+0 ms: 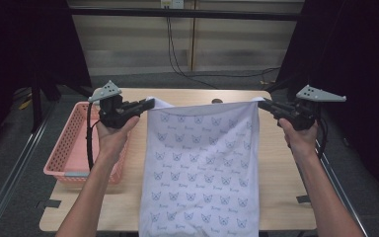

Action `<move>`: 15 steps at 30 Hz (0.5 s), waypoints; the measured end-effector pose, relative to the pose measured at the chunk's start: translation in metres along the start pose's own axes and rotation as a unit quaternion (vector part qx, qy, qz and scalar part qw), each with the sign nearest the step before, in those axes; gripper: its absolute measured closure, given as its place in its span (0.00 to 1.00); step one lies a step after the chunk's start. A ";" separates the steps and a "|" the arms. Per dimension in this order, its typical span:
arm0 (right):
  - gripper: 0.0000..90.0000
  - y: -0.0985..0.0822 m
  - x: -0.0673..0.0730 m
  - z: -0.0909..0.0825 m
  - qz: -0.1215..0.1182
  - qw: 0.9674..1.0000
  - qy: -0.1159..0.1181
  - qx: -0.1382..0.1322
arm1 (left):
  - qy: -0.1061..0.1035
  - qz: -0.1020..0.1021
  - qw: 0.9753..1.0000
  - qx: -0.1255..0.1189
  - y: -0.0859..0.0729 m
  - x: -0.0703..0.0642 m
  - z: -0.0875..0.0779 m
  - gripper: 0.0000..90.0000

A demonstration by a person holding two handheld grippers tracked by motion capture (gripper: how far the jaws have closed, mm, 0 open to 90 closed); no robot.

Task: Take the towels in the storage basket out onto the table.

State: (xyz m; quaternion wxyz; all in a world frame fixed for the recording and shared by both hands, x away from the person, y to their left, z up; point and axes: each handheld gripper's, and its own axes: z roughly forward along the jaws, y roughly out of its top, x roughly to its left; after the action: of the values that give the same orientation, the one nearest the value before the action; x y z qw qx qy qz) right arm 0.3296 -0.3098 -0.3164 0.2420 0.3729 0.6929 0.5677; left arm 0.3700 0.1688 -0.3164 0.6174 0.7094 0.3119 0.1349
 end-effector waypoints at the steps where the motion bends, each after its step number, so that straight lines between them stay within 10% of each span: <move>1: 0.97 0.004 -0.001 0.002 0.001 1.000 -0.002 -0.003 | 0.000 -0.001 1.000 -0.005 0.002 0.000 -0.001 0.98; 8: 0.97 0.015 -0.011 0.018 0.018 1.000 0.001 -0.017 | 0.019 -0.005 1.000 0.012 0.005 0.011 0.008 0.98; 15: 0.97 -0.007 -0.027 0.050 0.023 0.998 -0.019 0.046 | 0.032 -0.048 0.996 0.063 -0.033 0.044 0.040 0.97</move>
State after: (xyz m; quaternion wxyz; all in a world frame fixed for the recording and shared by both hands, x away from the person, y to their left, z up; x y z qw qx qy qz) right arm 0.3826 -0.3016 -0.3380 0.2246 0.4101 0.7048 0.5335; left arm 0.4178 0.1648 -0.3646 0.5667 0.7268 0.3729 0.1080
